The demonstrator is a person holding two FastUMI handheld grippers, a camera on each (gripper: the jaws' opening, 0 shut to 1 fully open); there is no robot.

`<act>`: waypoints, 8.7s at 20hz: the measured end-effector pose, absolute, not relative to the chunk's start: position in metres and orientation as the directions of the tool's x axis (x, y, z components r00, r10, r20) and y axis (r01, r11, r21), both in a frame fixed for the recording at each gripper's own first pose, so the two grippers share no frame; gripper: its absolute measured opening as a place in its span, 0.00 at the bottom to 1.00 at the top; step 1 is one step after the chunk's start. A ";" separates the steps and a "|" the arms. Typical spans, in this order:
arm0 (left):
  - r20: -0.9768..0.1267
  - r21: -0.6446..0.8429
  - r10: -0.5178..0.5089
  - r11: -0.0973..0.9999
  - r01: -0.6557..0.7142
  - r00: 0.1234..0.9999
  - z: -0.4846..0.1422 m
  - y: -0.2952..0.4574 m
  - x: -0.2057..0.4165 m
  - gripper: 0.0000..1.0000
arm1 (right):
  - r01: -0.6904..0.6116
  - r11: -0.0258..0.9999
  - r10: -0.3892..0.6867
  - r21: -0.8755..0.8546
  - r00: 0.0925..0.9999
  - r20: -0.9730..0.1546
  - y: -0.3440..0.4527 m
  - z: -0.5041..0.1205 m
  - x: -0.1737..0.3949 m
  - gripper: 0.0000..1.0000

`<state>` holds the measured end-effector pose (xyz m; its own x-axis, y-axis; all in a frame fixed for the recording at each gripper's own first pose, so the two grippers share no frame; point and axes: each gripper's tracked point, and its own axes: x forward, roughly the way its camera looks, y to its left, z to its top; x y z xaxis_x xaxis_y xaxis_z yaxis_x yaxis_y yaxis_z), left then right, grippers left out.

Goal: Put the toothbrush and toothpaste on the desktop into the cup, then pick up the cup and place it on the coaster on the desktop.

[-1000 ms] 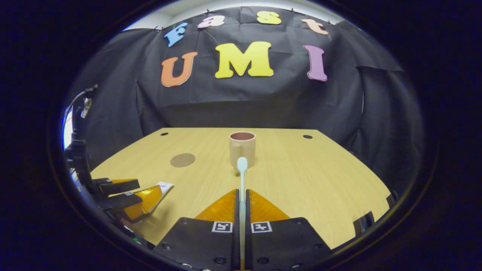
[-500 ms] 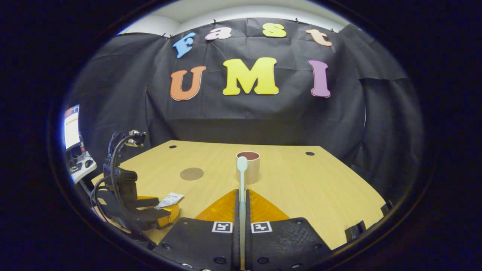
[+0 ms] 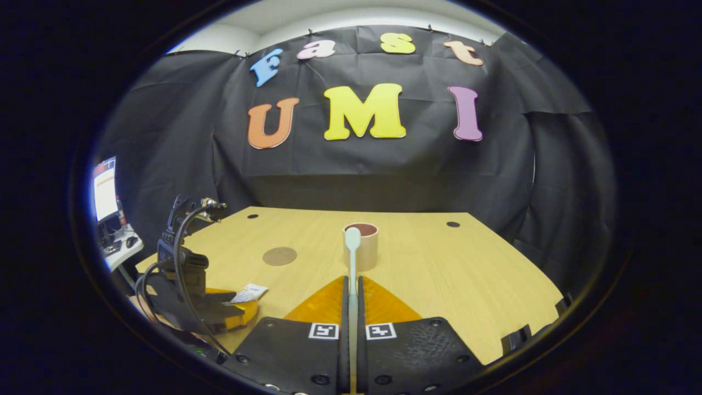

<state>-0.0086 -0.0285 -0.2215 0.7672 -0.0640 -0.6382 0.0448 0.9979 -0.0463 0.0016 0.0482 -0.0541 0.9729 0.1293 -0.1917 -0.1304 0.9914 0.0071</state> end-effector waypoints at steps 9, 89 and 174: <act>-0.661 -0.108 -0.093 0.994 0.029 0.745 -0.213 -0.030 0.004 0.42 | -0.162 0.986 0.165 0.031 0.968 -0.188 0.042 -0.034 0.024 0.03; -0.210 -0.015 -0.255 0.966 0.258 0.944 -0.026 -0.145 0.212 0.15 | -0.115 0.991 0.119 0.064 0.991 -0.060 -0.059 -0.050 0.169 0.96; -0.164 -0.156 -0.457 0.887 0.434 0.874 -0.011 -0.201 0.255 0.35 | -0.121 0.989 0.133 0.081 0.978 -0.159 -0.068 -0.107 0.203 0.97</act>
